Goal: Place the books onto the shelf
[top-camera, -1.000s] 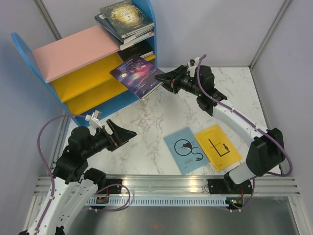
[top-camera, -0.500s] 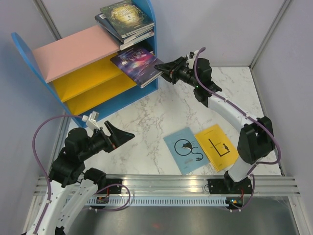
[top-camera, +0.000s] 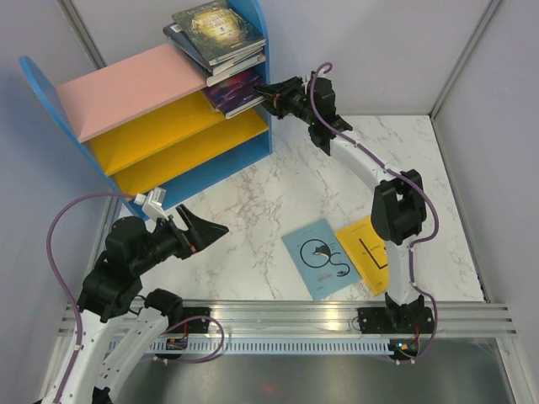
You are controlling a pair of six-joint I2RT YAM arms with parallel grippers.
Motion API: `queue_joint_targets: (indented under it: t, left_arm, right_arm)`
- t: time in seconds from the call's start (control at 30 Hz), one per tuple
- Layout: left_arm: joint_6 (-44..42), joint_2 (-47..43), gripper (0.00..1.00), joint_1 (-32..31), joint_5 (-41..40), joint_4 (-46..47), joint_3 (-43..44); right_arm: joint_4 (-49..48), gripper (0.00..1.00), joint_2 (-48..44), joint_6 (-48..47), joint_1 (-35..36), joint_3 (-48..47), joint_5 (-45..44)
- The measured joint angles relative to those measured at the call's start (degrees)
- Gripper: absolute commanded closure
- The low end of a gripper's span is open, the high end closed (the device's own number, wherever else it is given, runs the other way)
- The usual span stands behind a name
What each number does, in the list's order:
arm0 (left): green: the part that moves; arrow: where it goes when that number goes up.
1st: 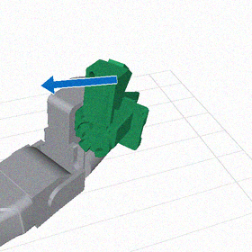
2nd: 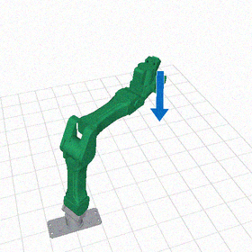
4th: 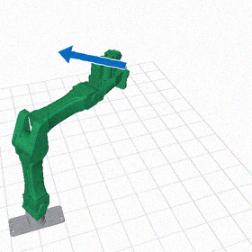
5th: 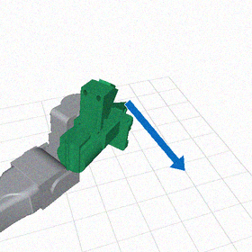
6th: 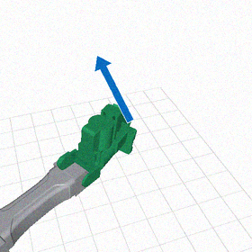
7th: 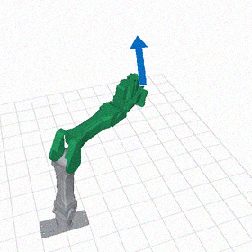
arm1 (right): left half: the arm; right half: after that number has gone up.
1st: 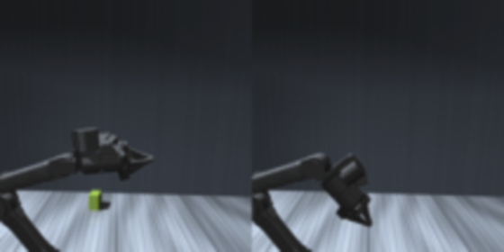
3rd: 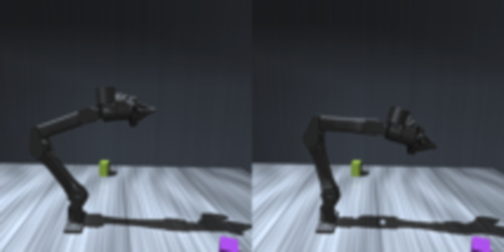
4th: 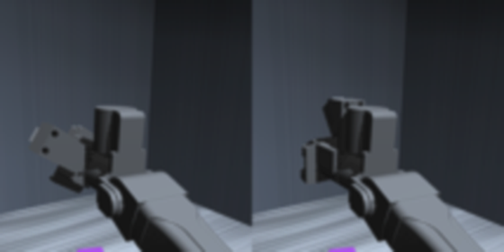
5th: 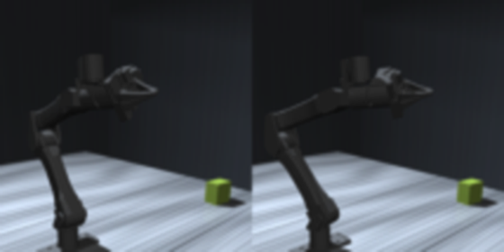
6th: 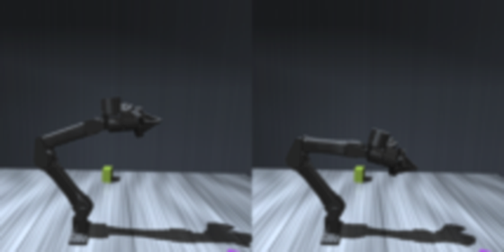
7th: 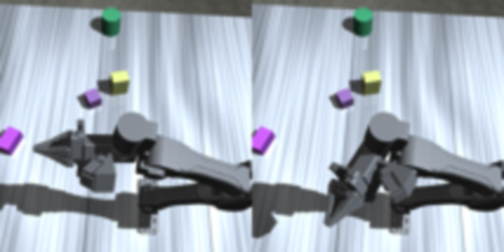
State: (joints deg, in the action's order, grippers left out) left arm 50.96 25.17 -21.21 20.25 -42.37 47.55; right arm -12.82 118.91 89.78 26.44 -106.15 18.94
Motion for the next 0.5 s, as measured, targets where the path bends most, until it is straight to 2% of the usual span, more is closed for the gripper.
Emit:
queue_joint_targets:
  t: [0.1, 0.2, 0.23, 0.33, 0.5]
  left_arm:
    - [-0.5, 0.0, 0.0, 0.0, -0.8, -0.8, 0.6]
    - [-1.1, 0.4, 0.0, 0.0, -1.2, -1.4, 1.0]
    - [-1.2, 0.7, 0.0, 0.0, -1.3, -1.5, 1.1]
    - [-1.6, 1.8, 0.0, 0.0, -1.8, -1.7, 1.4]
    - [-2.0, 3.7, 0.0, 0.0, -2.3, -1.9, 1.4]
  right_arm:
    - [1.3, 1.0, 3.8, 0.1, -0.1, -5.5, -1.9]
    - [2.0, 0.58, 6.2, 0.4, -0.2, -8.8, -2.7]
    - [1.9, 0.4, 6.6, 0.6, -0.2, -9.3, -2.7]
    - [-0.5, 0.3, 6.1, 1.6, -0.4, -9.1, -2.5]
    - [-5.1, 0.27, 2.4, 2.3, -0.9, 0.1, -2.0]
